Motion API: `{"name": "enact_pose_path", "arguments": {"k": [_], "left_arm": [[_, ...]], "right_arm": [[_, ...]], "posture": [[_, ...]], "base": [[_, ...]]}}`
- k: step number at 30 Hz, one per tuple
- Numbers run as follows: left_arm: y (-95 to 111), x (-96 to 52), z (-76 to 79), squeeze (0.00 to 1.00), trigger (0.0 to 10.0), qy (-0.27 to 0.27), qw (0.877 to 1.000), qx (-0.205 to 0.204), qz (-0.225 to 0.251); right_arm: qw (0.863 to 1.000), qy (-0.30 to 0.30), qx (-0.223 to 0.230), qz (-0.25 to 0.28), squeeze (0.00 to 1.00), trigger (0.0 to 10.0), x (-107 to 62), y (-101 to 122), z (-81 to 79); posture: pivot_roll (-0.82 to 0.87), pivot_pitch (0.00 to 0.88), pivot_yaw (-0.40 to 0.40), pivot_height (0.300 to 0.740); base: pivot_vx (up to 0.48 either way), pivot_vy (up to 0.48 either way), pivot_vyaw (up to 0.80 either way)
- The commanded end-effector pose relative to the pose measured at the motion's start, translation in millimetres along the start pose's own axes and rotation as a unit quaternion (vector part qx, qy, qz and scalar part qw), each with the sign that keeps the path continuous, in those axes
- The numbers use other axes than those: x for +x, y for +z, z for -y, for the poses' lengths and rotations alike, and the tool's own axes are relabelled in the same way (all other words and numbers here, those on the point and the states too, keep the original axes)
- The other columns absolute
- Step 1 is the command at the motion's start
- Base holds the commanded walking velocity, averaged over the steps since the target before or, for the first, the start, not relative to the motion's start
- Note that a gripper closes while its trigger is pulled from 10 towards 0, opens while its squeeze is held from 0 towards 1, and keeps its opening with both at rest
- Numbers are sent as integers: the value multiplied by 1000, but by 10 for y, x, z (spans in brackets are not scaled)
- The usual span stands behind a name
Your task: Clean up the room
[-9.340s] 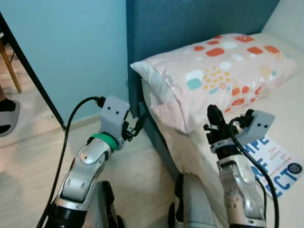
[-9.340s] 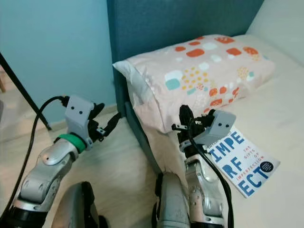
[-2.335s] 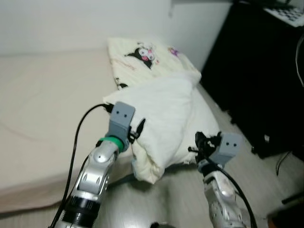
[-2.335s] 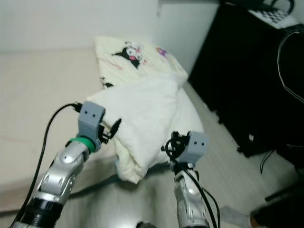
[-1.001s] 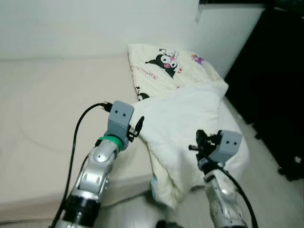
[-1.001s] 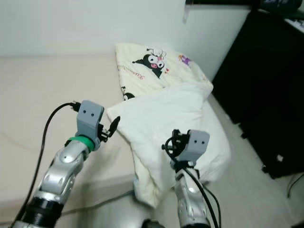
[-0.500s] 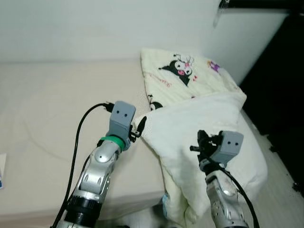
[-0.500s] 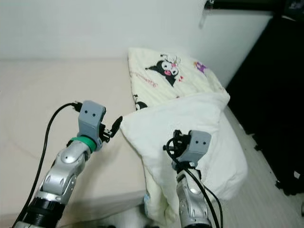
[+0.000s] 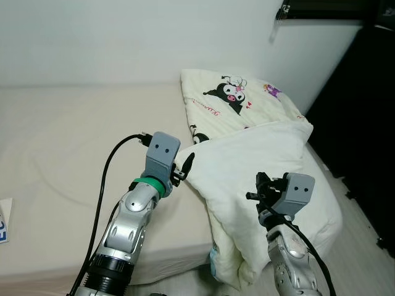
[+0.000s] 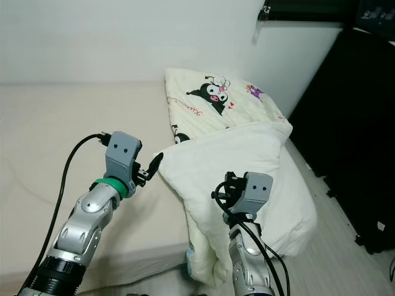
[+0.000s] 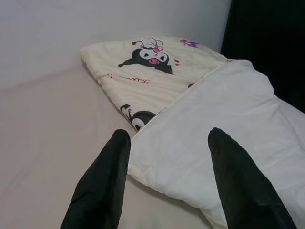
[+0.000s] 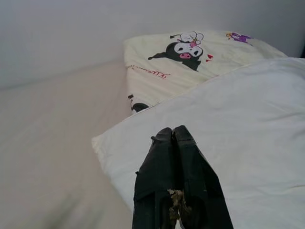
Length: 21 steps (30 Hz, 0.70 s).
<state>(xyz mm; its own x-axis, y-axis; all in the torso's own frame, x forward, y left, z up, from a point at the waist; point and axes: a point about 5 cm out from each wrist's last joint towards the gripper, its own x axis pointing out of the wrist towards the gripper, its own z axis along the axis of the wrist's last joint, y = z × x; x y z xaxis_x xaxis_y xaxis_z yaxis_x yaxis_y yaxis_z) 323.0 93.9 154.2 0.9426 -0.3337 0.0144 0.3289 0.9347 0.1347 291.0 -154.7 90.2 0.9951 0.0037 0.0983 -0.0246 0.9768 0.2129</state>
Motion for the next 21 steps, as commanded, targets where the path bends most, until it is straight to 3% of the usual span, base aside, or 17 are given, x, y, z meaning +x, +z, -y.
{"name": "enact_pose_path", "arguments": {"k": [1, 21], "left_arm": [[-47, -13, 25, 0, 10000, -6, 1000, -2, -11], [-56, -7, 32, 0, 10000, -9, 1000, 0, -13]], "right_arm": [[1000, -12, 2, -10, 0, 10000, -45, -61, 41], [1000, -15, 3, -8, 0, 10000, -42, -64, 42]], "posture": [[1, 97, 11, 673], [0, 96, 14, 599]], "base": [[0, 0, 0], [0, 0, 0]]}}
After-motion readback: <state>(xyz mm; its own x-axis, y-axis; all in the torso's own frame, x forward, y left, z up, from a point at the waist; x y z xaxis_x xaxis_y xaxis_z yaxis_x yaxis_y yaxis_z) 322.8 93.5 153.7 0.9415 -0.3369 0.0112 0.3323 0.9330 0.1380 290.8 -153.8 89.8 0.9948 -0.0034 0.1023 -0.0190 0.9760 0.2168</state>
